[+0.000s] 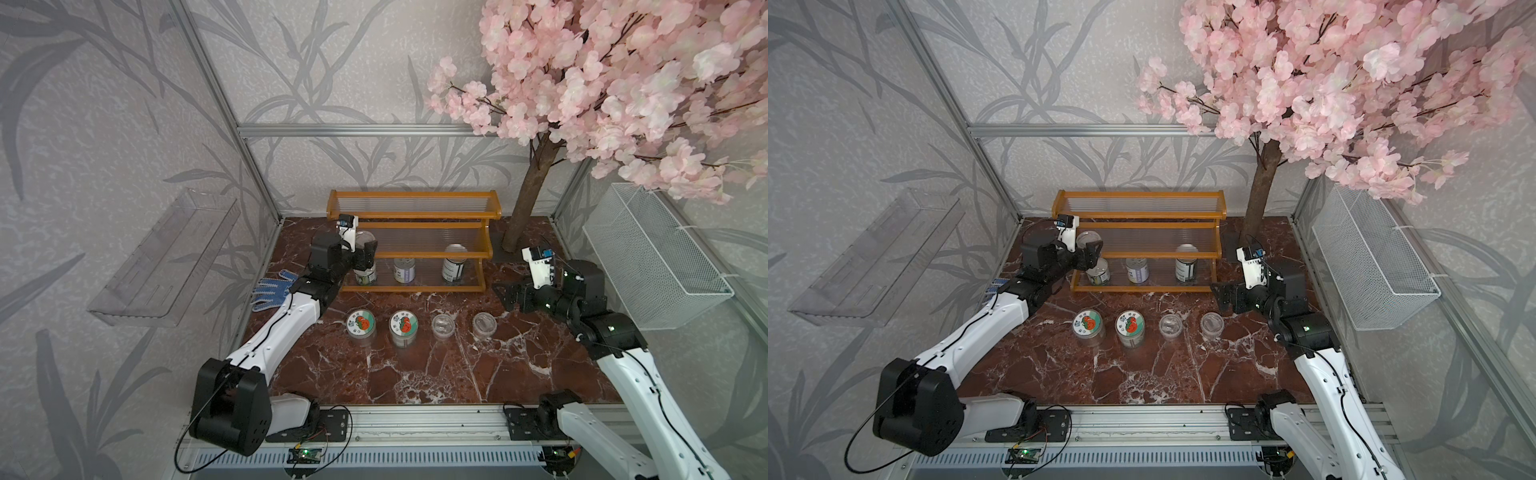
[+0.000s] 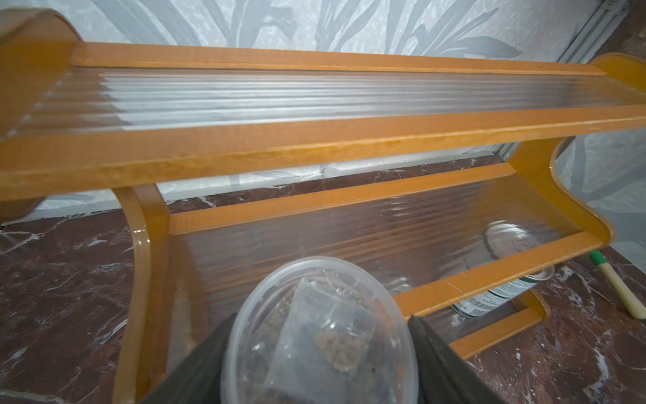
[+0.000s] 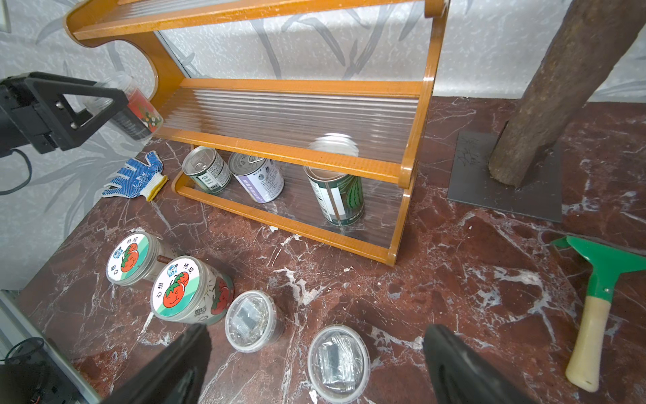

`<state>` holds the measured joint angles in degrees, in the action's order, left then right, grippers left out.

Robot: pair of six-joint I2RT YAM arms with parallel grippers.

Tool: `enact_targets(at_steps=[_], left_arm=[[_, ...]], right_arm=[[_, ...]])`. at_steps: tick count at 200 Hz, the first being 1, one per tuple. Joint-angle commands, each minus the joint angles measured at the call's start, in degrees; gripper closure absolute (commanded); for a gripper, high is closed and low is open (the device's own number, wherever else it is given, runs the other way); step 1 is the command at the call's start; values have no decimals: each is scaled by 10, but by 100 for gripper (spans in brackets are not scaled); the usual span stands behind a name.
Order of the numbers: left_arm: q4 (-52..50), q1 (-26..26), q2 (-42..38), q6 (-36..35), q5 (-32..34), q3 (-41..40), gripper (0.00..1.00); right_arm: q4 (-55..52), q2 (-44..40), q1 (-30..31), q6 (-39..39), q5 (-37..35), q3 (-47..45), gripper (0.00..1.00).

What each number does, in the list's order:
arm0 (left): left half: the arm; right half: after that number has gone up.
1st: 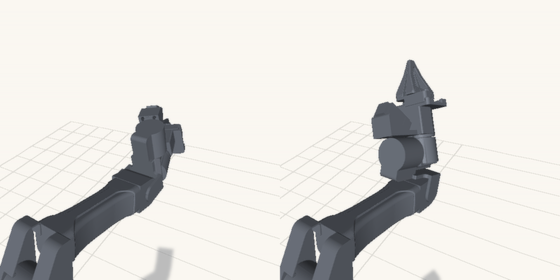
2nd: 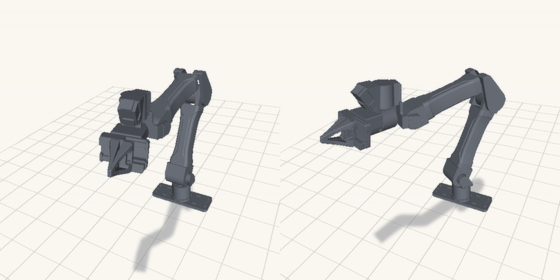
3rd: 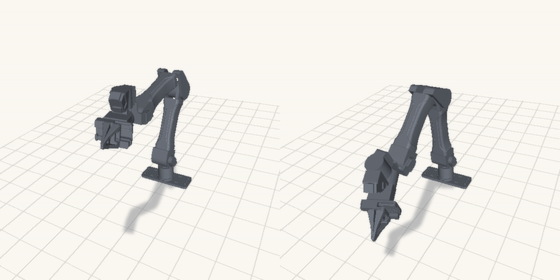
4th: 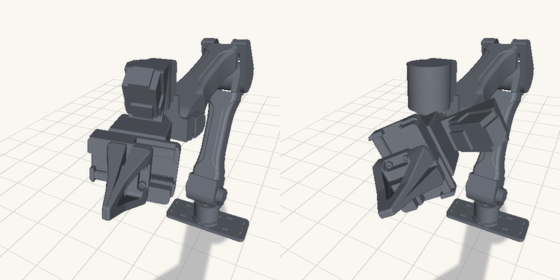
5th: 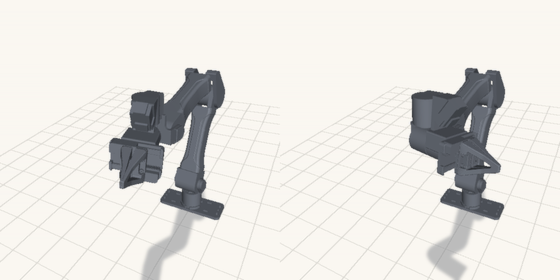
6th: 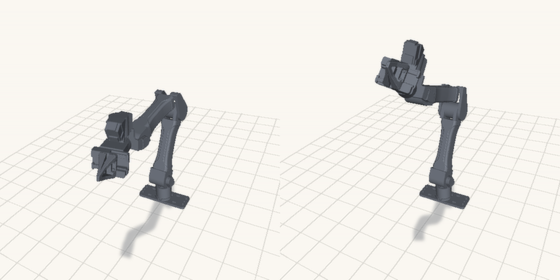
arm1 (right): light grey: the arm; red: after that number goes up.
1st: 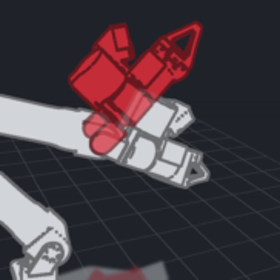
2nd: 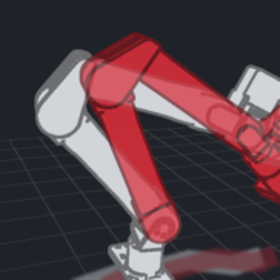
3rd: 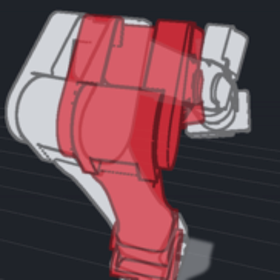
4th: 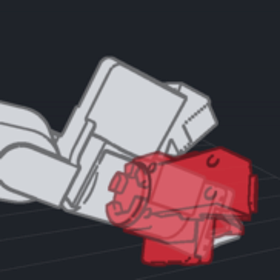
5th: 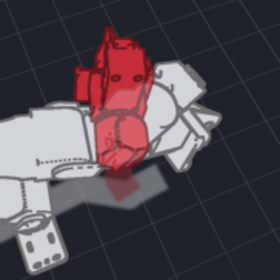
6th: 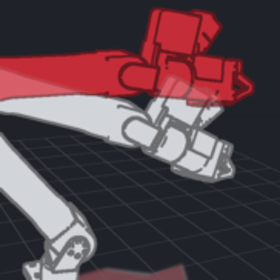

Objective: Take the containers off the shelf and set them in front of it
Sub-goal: 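Pick up a container from the shelf, then place the container at the center of the board.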

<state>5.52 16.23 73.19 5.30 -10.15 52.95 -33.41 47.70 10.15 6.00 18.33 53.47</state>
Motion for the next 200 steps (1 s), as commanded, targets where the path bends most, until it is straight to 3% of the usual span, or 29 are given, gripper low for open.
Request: enact_targets(at_steps=[1, 77, 144, 200], left_arm=[[-36, 31, -39, -14, 16, -6, 25], [-117, 202, -168, 90, 190, -62, 27], [-319, 394, -210, 265, 379, -64, 30], [-461, 504, -213, 431, 428, -65, 30]], right_arm=[[12, 2, -1, 0, 11, -6, 1], [24, 10, 0, 0, 69, -12, 1], [32, 13, 15, -4, 150, -21, 1], [35, 28, 21, -13, 164, -21, 1]])
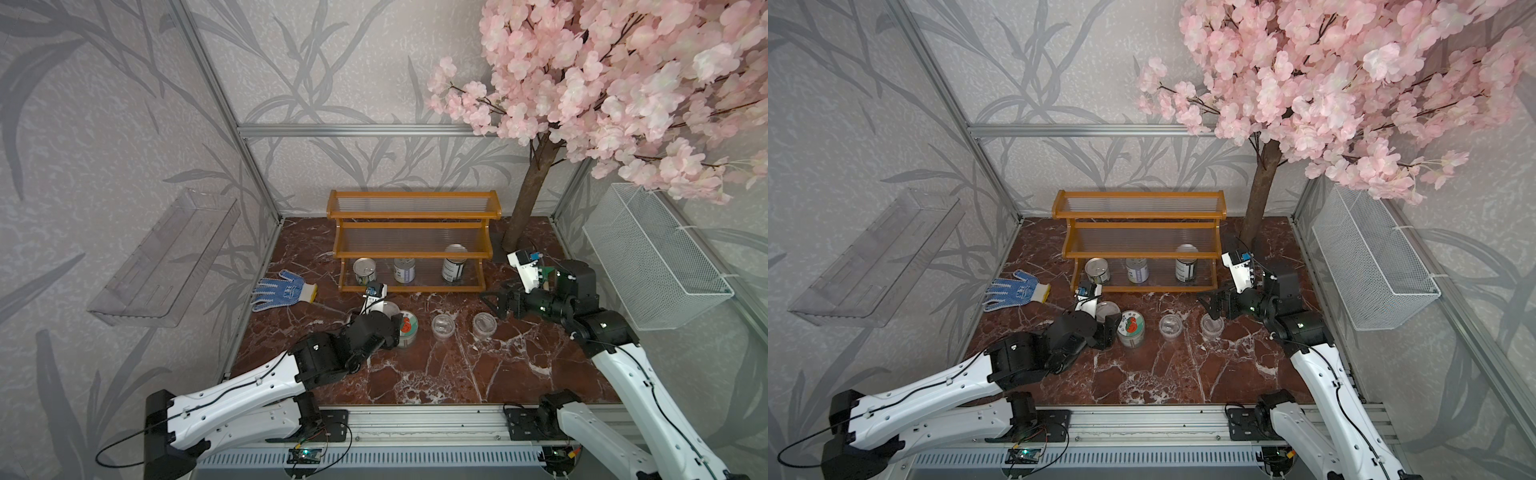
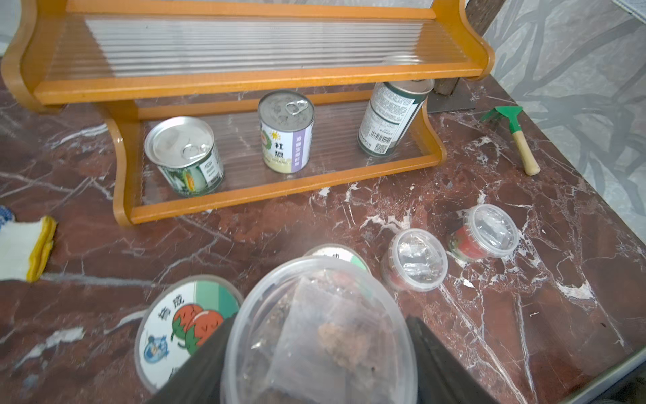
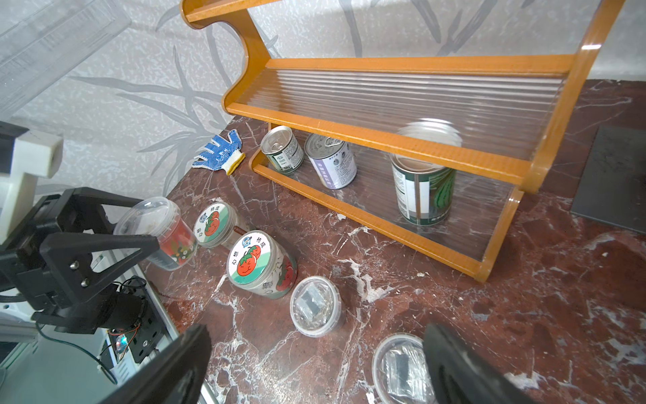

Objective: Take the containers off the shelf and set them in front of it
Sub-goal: Place the container at the center of the board.

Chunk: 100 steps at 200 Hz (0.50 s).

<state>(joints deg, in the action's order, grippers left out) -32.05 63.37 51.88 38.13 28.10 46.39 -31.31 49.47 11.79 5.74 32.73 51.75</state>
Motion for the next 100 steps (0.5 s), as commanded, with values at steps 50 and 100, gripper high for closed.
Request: enact_targets(at_steps=[50, 100], left_arm=[[-174, 89, -11, 235, 42, -34, 30], [-163, 99, -4, 265, 40, -104, 30]], right_arm=[[14, 16, 15, -19, 17, -5, 1], [23, 18, 20, -19, 15, -16, 1]])
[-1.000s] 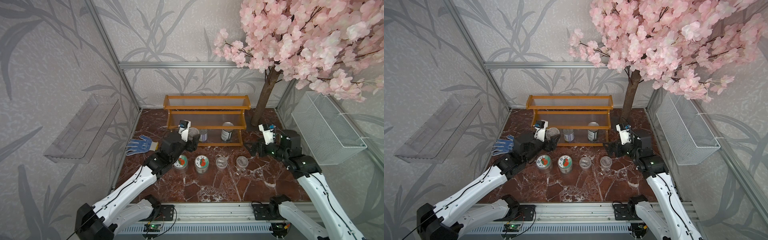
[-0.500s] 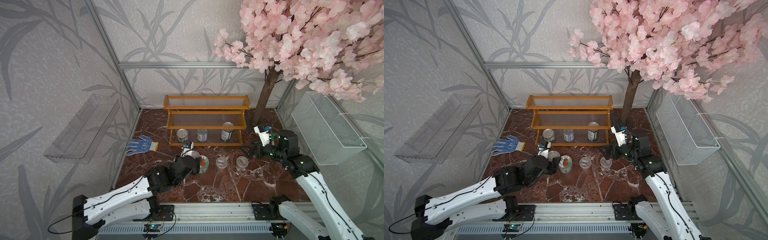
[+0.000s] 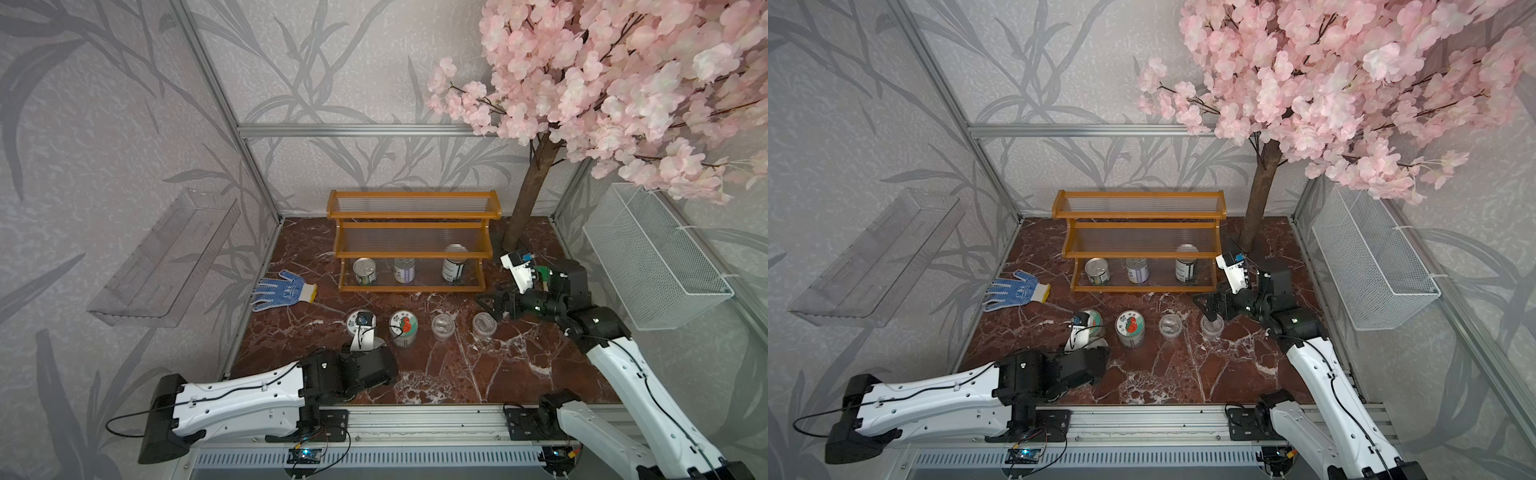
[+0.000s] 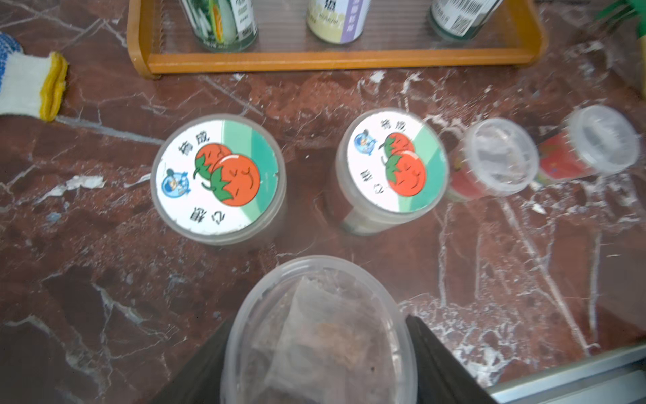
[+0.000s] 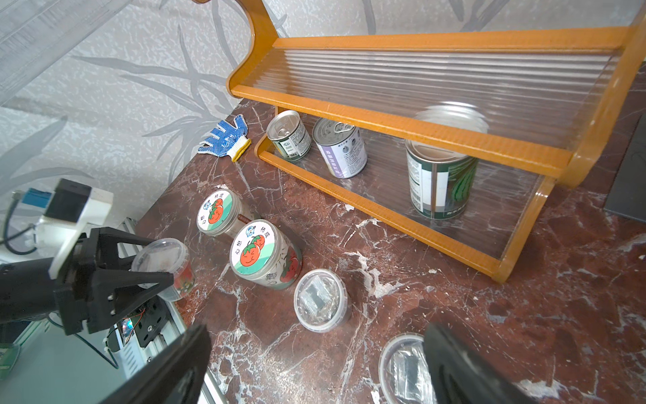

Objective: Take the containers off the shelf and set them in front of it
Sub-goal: Place the container at the center of the board.

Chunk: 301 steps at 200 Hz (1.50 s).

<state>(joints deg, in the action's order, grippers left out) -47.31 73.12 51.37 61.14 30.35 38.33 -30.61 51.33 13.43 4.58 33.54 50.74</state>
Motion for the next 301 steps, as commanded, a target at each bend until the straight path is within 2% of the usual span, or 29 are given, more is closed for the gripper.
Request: enact_targets(at_steps=[1, 45, 104, 145, 189, 301], left_arm=[[-8, 2, 2, 35, 19, -25, 30], [48, 1, 13, 52, 23, -87, 30], [50, 1, -14, 73, 24, -131, 29], [60, 2, -16, 74, 2, -153, 25], [37, 0, -21, 71, 6, -147, 20], [24, 0, -35, 74, 19, -138, 15]], right_arm=[[16, -1, 4, -7, 6, -6, 1], [9, 0, 5, -14, 0, -4, 1], [12, 7, 6, -15, -4, -3, 1], [12, 9, 6, -16, -5, -2, 1], [11, 8, 6, -17, -7, -2, 1], [10, 6, 6, -18, -11, -3, 1]])
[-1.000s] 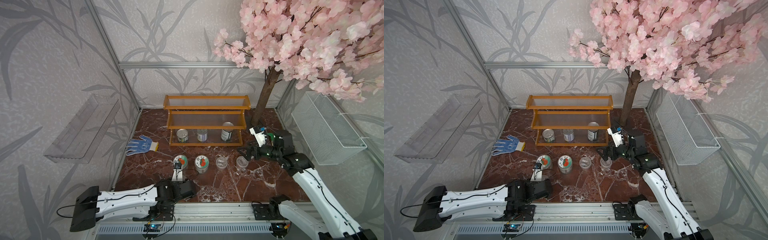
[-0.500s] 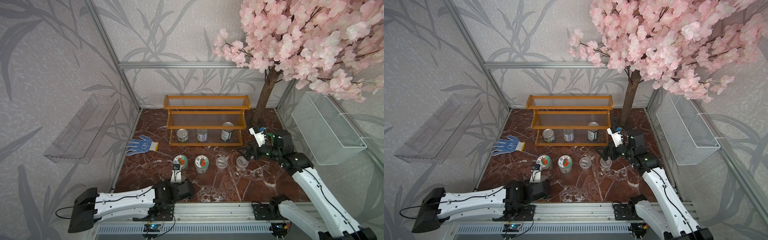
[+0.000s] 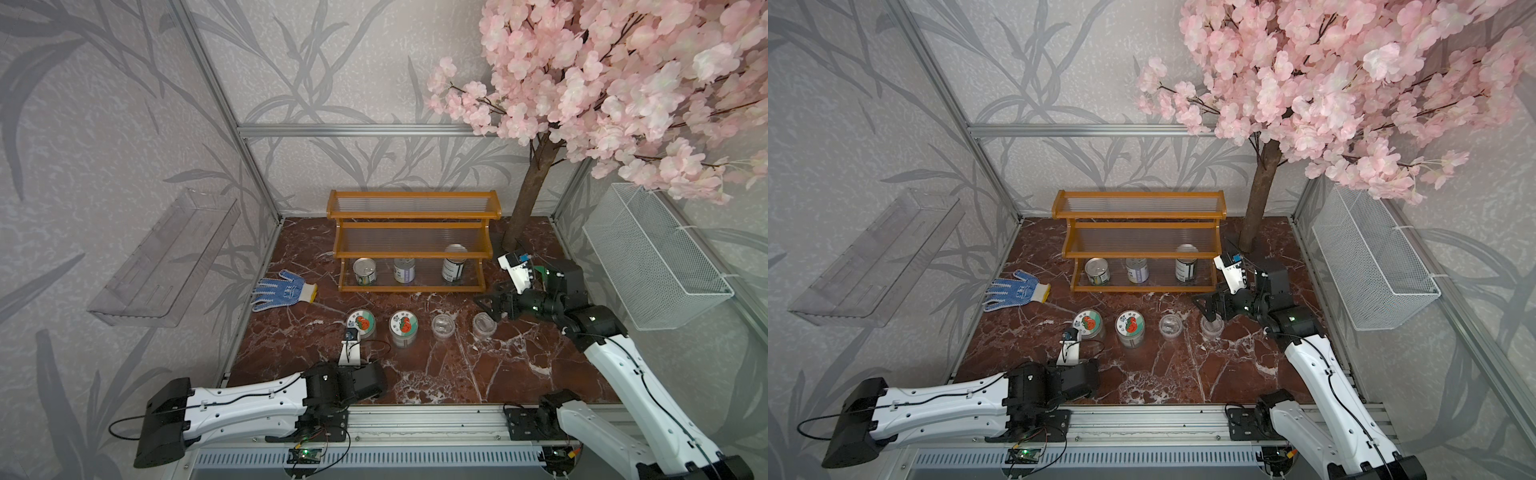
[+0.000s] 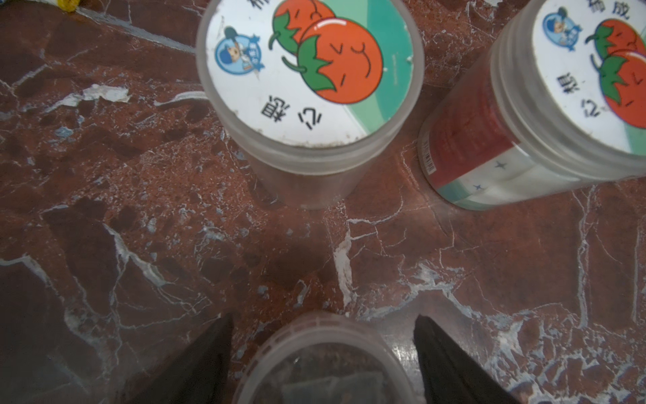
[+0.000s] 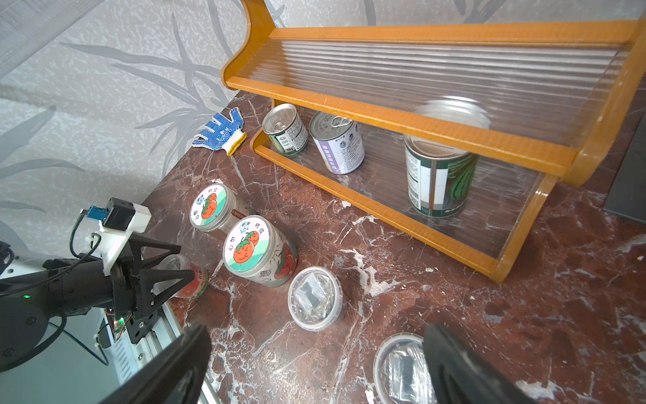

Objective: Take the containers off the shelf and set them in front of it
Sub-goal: Place the container at the center of the board.

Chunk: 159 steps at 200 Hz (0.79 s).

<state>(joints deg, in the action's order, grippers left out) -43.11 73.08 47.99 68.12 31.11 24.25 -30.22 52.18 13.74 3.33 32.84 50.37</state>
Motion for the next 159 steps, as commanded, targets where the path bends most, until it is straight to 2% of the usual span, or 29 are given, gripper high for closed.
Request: enact_targets(at_steps=[1, 112, 159], left_arm=[[-18, 1, -1, 5, 12, 3, 15], [-45, -8, 27, 12, 57, 34, 10], [-42, -39, 15, -35, 80, 73, 7]], right_arm=[[7, -3, 3, -6, -4, 1, 1], [9, -6, 3, -3, -7, -3, 1], [19, -4, 3, 6, 4, -7, 1]])
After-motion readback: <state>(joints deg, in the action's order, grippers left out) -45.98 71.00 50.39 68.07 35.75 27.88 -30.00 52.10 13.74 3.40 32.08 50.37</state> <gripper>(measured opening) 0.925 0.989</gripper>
